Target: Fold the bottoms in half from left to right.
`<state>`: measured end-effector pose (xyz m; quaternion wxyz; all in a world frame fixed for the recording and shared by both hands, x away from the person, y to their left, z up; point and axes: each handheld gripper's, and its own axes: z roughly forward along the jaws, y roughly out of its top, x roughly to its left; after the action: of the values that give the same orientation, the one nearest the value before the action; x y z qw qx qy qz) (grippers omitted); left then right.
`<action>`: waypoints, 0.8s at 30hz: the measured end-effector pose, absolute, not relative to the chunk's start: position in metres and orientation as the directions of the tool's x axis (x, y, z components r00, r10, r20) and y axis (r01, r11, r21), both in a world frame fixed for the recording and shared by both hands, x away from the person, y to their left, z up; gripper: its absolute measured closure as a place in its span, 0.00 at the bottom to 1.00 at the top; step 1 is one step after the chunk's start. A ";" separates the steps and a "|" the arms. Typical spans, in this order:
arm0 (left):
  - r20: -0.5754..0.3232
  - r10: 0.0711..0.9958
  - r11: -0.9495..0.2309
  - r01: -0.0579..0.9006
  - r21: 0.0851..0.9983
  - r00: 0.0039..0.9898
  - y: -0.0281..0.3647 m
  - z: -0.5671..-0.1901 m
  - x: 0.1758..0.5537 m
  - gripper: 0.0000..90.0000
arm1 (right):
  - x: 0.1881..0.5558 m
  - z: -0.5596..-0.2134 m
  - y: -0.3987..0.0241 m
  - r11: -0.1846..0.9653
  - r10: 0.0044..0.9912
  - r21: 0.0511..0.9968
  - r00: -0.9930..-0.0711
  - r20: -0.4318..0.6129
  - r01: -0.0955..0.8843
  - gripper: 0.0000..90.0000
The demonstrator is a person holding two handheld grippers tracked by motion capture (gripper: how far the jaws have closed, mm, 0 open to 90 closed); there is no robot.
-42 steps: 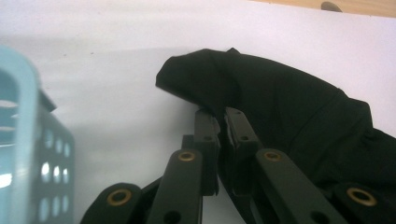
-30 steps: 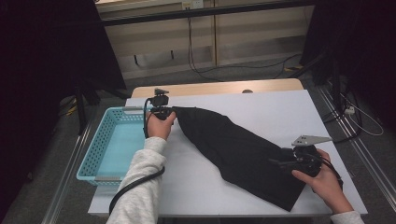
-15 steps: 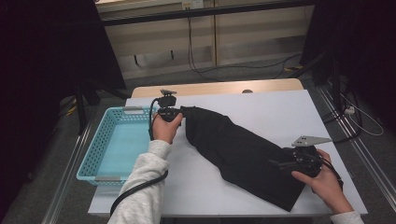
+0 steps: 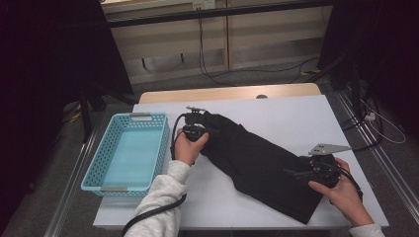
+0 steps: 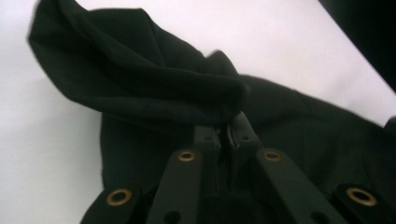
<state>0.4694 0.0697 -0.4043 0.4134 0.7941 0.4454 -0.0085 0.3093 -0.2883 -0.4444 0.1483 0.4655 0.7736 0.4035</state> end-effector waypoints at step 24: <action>-0.326 0.570 -0.352 0.582 0.733 0.755 0.035 -0.417 0.422 0.94 | 0.309 -0.446 -0.288 0.243 0.842 0.763 -0.521 0.140 0.598 0.22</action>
<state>0.4220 0.0349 -0.4167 0.4487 0.8222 0.3503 -0.0071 0.3088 -0.2883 -0.4463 0.1515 0.4655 0.7737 0.4022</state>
